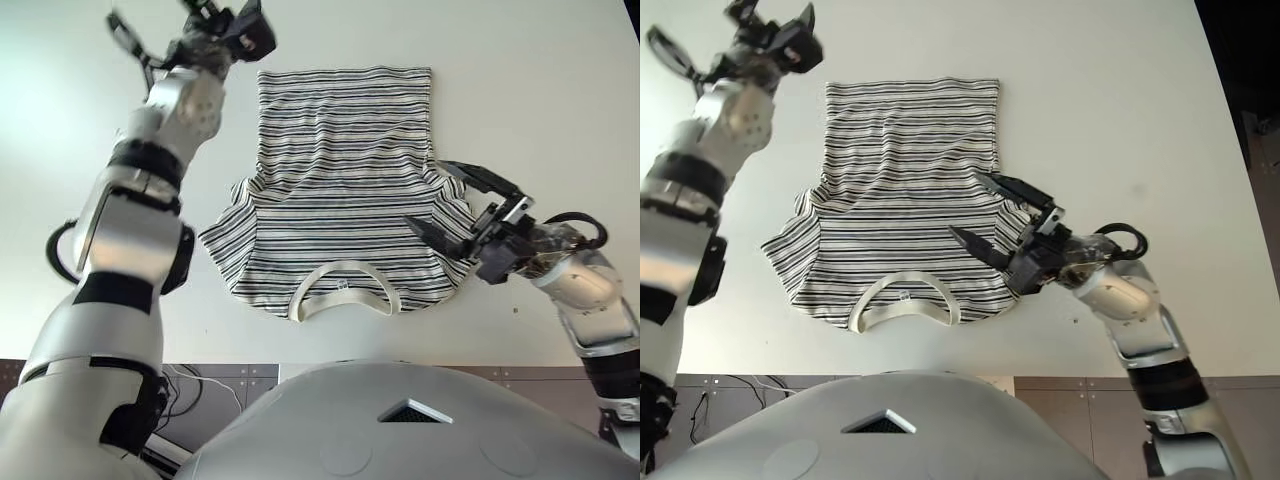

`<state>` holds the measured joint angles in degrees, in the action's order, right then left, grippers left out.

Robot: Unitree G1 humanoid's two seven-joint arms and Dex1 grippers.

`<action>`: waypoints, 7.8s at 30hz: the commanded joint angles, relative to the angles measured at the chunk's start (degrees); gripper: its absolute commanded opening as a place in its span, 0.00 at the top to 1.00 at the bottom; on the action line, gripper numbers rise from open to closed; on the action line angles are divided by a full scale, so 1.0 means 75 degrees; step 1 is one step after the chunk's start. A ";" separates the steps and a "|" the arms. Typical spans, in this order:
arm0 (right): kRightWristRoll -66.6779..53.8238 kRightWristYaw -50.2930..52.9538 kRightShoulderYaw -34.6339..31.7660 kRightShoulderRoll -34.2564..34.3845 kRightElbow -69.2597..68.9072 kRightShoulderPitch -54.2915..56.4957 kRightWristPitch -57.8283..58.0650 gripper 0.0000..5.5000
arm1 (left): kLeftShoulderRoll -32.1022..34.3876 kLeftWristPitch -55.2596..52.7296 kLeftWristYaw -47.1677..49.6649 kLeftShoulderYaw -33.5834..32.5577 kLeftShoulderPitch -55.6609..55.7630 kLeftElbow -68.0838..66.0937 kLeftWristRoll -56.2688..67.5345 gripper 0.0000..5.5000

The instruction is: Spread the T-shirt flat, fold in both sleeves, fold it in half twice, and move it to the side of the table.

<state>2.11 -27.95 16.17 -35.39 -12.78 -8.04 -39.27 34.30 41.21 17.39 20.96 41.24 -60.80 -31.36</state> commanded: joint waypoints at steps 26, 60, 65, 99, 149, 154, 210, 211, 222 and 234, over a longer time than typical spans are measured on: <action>0.0090 -0.0436 -0.0298 0.0937 0.1495 0.0866 0.0734 0.34 | 0.1816 -0.1561 -0.3484 -0.4049 -1.1645 0.9842 -0.2488 0.42; 0.0409 0.0385 -0.0699 0.1204 0.1617 -0.0069 0.0723 0.33 | 0.2263 -0.2848 -0.3365 -0.1912 -0.9021 0.8330 -0.3311 0.77; 0.0428 0.0440 -0.0683 0.1231 0.1664 -0.0123 0.0682 0.33 | 0.2309 -0.2978 -0.3325 -0.1816 -0.9057 0.8389 -0.3200 0.90; 0.0524 0.0592 -0.1022 0.1263 0.2482 -0.0072 0.0257 0.33 | 0.1243 -0.2564 -0.0979 -0.1645 -0.8485 0.9448 -0.3304 0.98; 0.2214 -0.0505 -0.3186 -0.1622 0.0990 -0.3128 -0.0043 0.33 | 0.1027 -0.1215 -0.1859 -0.1641 -0.8886 0.9907 -0.1237 0.37; 0.2197 -0.0382 -0.3048 -0.1647 0.1021 -0.2952 -0.0032 0.33 | 0.1000 -0.1267 -0.2058 -0.1799 -0.8930 0.9757 -0.1343 0.23; 0.3911 0.1470 -0.1843 -0.1455 0.1336 -0.1415 0.0755 0.98 | -0.0755 -0.1236 -0.1639 -0.2737 -0.8525 1.0200 -0.0512 0.13; 0.3761 0.1512 -0.1882 -0.1411 0.1294 -0.1417 0.0725 0.98 | -0.0776 -0.1231 -0.1644 -0.2743 -0.8514 1.0207 -0.0449 0.13; 0.2298 0.1112 -0.1946 -0.1228 0.0254 -0.1719 0.0520 0.98 | -0.0766 -0.1135 -0.1707 -0.2689 -0.8328 1.0062 -0.0455 0.13; 0.3090 0.0565 -0.0542 -0.0784 0.0491 -0.0799 0.0260 0.98 | -0.0758 -0.1079 -0.1806 -0.2355 -0.8297 0.9919 -0.0702 0.13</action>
<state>23.88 -22.93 10.66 -42.14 -10.17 -16.08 -37.29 28.34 32.80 4.63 2.69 -21.67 14.17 -36.31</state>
